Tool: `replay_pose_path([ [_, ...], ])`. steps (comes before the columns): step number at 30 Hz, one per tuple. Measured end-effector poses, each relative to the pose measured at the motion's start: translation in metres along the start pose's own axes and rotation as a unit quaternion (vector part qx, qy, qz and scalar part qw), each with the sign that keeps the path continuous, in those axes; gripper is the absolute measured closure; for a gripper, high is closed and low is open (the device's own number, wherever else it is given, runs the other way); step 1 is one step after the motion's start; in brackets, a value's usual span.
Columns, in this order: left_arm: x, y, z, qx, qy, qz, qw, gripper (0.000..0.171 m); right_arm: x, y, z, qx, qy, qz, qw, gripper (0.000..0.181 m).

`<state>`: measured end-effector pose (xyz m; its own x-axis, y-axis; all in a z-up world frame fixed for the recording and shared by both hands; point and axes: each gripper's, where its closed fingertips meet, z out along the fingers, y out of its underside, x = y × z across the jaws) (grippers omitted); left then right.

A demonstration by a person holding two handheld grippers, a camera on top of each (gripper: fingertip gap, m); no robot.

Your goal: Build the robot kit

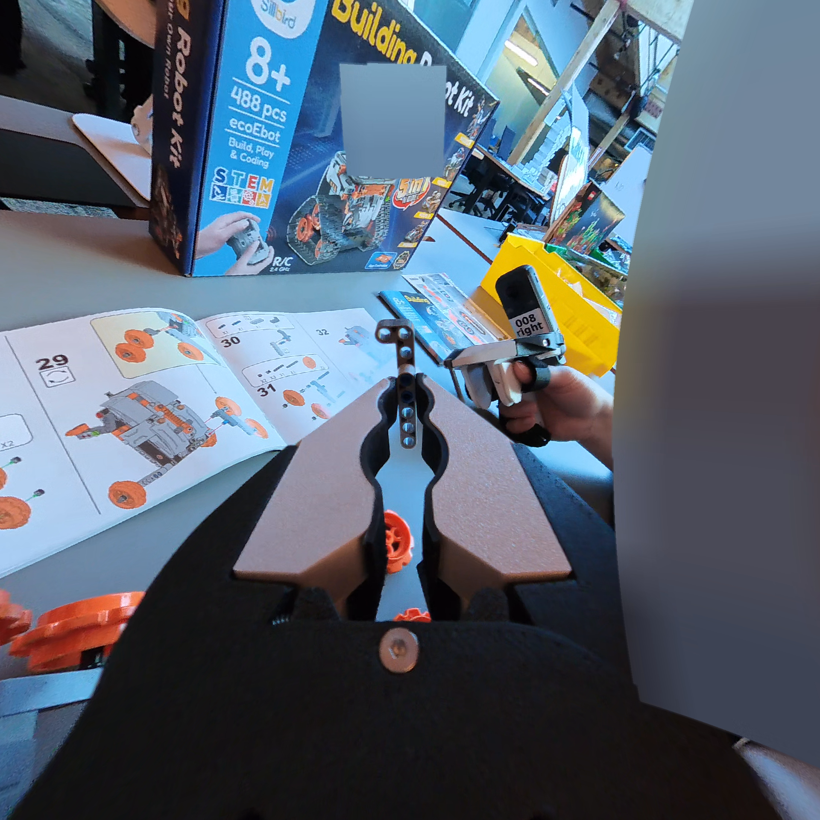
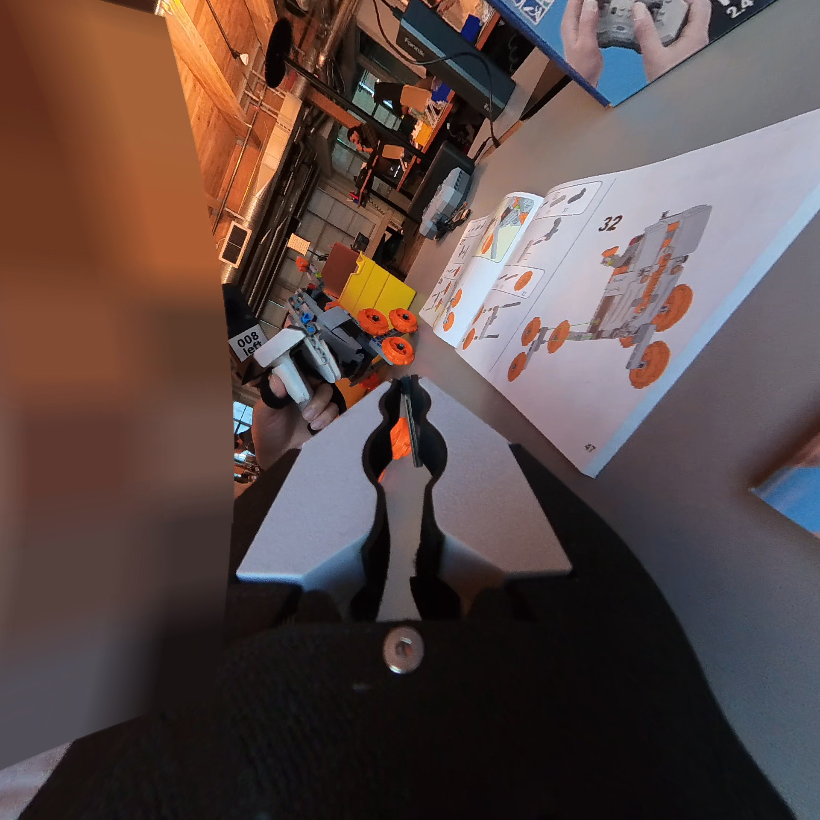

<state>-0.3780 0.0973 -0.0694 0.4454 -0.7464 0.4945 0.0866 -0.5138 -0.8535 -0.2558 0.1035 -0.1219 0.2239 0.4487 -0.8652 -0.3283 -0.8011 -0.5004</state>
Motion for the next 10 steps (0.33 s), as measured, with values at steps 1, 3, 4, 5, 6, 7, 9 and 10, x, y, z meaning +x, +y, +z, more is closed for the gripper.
replay_pose_path([
  [1, 0.0012, 0.0002, 0.0001, -0.001, 0.004, -0.002, 1.0, 0.167, -0.0002, 0.0003, 0.0002, 0.0, 0.0, -0.001, 1.0, 0.178],
  [3, 0.0037, 0.0013, 0.001, -0.005, 0.01, -0.001, 1.0, 0.167, -0.001, 0.0003, 0.0005, -0.001, -0.003, 0.0, 1.0, 0.178],
  [4, 0.0053, 0.0013, 0.0014, -0.005, 0.014, 0.0, 1.0, 0.167, -0.002, 0.0, 0.0005, 0.0, -0.007, 0.001, 1.0, 0.178],
  [5, 0.0064, 0.0012, 0.0017, -0.004, 0.017, 0.001, 1.0, 0.167, -0.0031, -0.0006, 0.0005, 0.002, -0.012, 0.002, 1.0, 0.178],
  [6, 0.0069, 0.0012, 0.002, -0.004, 0.018, 0.002, 1.0, 0.167, -0.0035, -0.0013, 0.0005, 0.005, -0.014, 0.002, 1.0, 0.178],
  [7, 0.0072, 0.001, 0.0021, -0.003, 0.019, 0.003, 1.0, 0.167, -0.0037, -0.0018, 0.0004, 0.006, -0.016, 0.002, 1.0, 0.178],
  [9, 0.0079, 0.0012, 0.0028, -0.002, 0.023, 0.003, 1.0, 0.167, -0.0041, -0.0025, -0.0001, 0.008, -0.018, 0.003, 1.0, 0.178],
  [10, 0.0076, 0.002, 0.0034, -0.004, 0.023, 0.003, 1.0, 0.167, -0.0042, -0.0031, -0.0004, 0.01, -0.02, 0.005, 1.0, 0.178],
])
